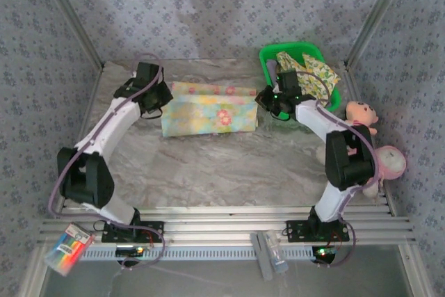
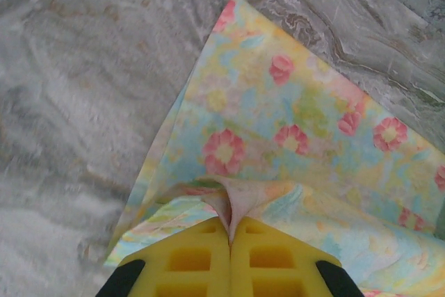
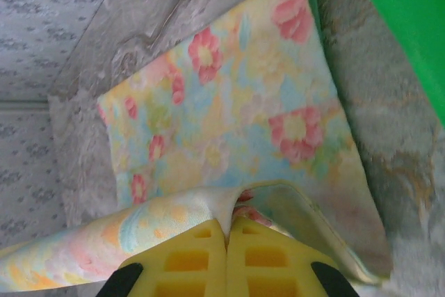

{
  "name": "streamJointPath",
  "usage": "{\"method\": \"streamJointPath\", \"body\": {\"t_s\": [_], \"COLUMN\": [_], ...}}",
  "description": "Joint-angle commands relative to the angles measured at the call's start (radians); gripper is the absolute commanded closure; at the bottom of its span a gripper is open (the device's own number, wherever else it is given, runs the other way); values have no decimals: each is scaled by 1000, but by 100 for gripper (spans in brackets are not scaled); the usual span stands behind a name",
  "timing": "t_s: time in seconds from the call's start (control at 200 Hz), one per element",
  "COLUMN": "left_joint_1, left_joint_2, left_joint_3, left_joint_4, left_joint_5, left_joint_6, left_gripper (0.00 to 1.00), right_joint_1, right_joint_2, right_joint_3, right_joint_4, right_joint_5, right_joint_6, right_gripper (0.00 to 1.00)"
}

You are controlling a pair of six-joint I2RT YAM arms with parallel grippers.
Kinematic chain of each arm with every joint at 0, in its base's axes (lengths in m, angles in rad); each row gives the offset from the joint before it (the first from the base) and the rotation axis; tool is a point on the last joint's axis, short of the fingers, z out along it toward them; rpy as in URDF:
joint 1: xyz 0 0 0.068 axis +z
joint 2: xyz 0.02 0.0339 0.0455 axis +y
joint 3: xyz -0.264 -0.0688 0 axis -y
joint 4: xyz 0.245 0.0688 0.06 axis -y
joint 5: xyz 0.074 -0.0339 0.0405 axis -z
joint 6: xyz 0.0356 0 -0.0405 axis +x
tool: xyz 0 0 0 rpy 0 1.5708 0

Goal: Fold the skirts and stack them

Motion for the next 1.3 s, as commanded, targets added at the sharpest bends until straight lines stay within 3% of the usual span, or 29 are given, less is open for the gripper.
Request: {"method": "streamJointPath", "body": {"t_s": [0.0,0.56,0.77,0.904,0.949,0.984,0.994,1.039,1.089,1.134,1.209,1.299], "left_joint_1": [36,69,90,107,111,112,112,109,101,93,79,55], "left_joint_2": [68,332,440,575,630,668,677,706,707,694,655,619], "left_joint_3": [93,324,422,592,680,751,771,846,888,895,867,794], "left_joint_4": [26,37,42,18,-22,-62,-70,-119,-160,-178,-193,-178], "left_joint_5": [-53,13,15,26,42,65,73,92,88,82,101,197], "left_joint_6": [101,162,161,150,145,141,143,150,156,153,125,89], "left_gripper": [100,100,100,100,86,56,48,22,4,1,0,1], "right_joint_1": [-22,-29,-30,-31,-32,-31,-31,-29,-28,-23,-11,14], "right_joint_2": [63,266,392,521,562,580,582,574,552,532,503,489], "right_joint_3": [93,339,491,675,751,789,794,792,772,752,729,704], "right_joint_4": [14,-42,-52,-35,-40,-46,-44,-22,16,39,50,45], "right_joint_5": [110,131,118,124,102,95,96,105,105,100,77,50], "right_joint_6": [-1,-90,-92,-74,-64,-64,-64,-62,-72,-94,-147,-213], "right_gripper": [100,100,100,98,84,68,59,29,18,0,0,0]}}
